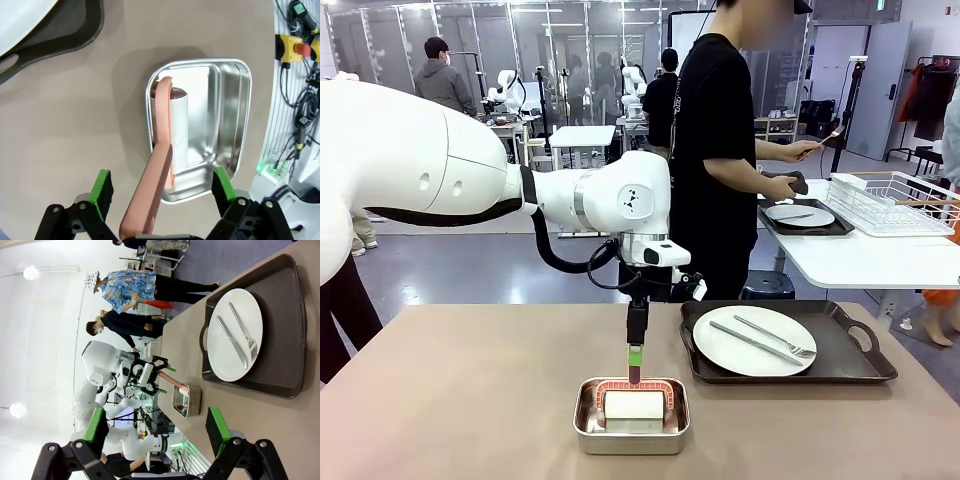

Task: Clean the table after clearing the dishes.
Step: When the left (or right) Handle tray is removed, use the left hand (or right hand) to clean the left (or right) side of the table with the Lint Roller.

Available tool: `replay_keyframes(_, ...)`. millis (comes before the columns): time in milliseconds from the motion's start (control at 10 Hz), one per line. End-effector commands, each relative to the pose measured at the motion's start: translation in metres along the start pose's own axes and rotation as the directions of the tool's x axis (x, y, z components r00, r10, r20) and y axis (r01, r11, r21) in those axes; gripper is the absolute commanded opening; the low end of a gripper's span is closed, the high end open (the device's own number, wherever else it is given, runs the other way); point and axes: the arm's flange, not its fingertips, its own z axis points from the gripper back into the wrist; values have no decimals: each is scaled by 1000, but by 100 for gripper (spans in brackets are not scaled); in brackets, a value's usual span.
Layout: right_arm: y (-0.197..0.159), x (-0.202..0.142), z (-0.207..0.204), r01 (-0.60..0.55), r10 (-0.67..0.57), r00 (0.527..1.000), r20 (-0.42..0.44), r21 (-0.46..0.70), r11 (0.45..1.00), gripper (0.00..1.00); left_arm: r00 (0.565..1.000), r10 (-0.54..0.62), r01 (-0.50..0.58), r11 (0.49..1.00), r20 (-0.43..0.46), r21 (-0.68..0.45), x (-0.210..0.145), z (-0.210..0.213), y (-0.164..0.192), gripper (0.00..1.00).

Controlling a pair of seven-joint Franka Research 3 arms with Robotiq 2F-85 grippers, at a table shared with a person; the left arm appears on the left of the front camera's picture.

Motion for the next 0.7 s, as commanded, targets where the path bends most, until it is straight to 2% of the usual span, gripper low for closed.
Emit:
replay_keyframes(0,4,-1,0,-6,6,1000,1,1,1000,100,999,-13,13,1000,43,-8,-7,-6,-5,100)
replay_keyframes(100,4,-1,0,-6,6,1000,1,1,1000,100,999,-15,15,1000,52,-10,-8,-6,-5,85)
replay_keyframes(200,4,-1,0,-6,6,1000,1,1,1000,100,999,-11,11,1000,50,-15,-8,-5,-5,81)
replay_keyframes(300,4,-1,0,-6,6,1000,1,1,1000,100,999,-9,10,1000,51,-13,-7,-5,-5,66)
replay_keyframes(400,4,-1,0,-6,6,1000,1,1,1000,100,999,-10,11,1000,51,-12,-8,-3,-5,62)
replay_keyframes(500,4,-1,0,-6,6,1000,1,1,1000,100,999,-8,8,1000,52,-8,-8,-1,-5,47)
replay_keyframes(600,4,-1,0,-6,6,1000,1,1,1000,100,999,-4,4,1000,51,-12,-8,0,-5,43)
